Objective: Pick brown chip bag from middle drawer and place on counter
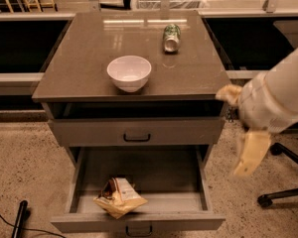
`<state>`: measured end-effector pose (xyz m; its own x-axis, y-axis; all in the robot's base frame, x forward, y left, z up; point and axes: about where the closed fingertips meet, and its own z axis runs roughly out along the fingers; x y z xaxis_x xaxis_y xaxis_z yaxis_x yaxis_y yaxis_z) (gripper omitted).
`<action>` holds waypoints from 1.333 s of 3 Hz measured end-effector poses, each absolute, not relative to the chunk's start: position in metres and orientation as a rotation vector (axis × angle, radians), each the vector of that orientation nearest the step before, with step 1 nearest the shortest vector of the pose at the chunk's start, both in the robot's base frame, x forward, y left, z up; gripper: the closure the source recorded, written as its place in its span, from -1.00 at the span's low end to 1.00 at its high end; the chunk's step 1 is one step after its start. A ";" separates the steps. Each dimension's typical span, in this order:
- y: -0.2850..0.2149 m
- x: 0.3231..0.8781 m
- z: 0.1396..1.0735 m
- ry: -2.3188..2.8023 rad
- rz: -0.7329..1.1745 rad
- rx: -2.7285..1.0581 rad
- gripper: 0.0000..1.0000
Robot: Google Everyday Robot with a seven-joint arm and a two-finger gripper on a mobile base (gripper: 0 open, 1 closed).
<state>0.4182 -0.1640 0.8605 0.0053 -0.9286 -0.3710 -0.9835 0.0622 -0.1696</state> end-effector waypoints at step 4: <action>-0.124 0.383 0.775 1.882 0.530 -2.018 -1.00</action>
Offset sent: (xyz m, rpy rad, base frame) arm -0.0169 0.0016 -0.0287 -0.0204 0.0499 0.0285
